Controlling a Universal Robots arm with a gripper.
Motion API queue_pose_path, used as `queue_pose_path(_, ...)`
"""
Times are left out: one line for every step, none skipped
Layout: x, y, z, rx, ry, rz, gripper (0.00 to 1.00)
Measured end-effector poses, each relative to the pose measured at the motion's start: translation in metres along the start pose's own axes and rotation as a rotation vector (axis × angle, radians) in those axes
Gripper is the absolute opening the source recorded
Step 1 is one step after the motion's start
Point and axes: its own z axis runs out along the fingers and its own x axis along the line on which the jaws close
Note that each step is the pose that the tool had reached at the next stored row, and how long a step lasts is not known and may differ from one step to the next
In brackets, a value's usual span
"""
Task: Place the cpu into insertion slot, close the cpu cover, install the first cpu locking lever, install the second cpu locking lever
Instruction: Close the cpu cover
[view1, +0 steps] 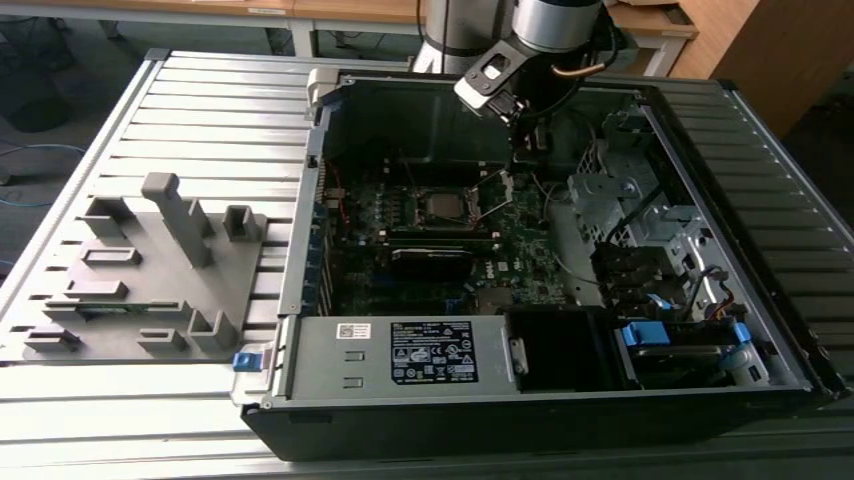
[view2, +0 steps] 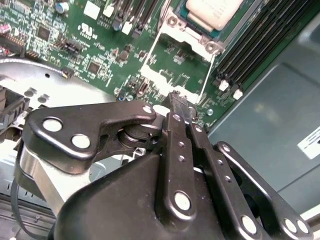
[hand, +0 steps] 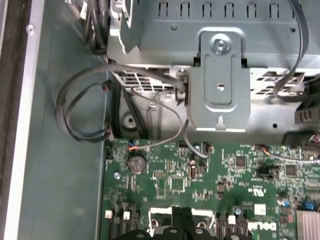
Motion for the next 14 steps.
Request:
queue_pose_path(0.0,0.0002,0.0,0.0,-0.0001,0.0,0.1)
queue_pose_path(0.0,0.0002,0.0,0.0001,-0.0002,0.0,0.1)
queue_pose_path(0.0,0.0002,0.0,0.0,-0.0001,0.0,0.1)
queue_pose_path(0.0,0.0002,0.0,0.0,-0.0001,0.0,0.1)
queue_pose_path(0.0,0.0002,0.0,0.0,-0.0001,0.0,0.1)
queue_pose_path(0.0,0.0004,0.0,0.0,-0.0001,0.0,0.1)
queue_pose_path(0.0,0.0009,0.0001,0.0001,-0.0001,0.0,0.1)
queue_pose_path(-0.0001,0.0018,0.0002,0.0003,0.0,0.0,0.1)
queue_pose_path(-0.0001,0.0031,0.0003,0.0005,0.0001,0.0,0.1)
queue_pose_path(-0.0001,0.0044,0.0004,0.0006,0.0,0.0,0.1)
queue_pose_path(-0.0001,0.0056,0.0005,0.0008,-0.0001,0.0,0.1)
queue_pose_path(-0.0001,0.0067,0.0006,0.0008,0.0,0.0,0.1)
queue_pose_path(-0.0001,0.0078,0.0008,0.0008,0.0001,0.0,0.1)
queue_pose_path(-0.0001,0.0092,0.001,0.0008,0.0,0.0,0.1)
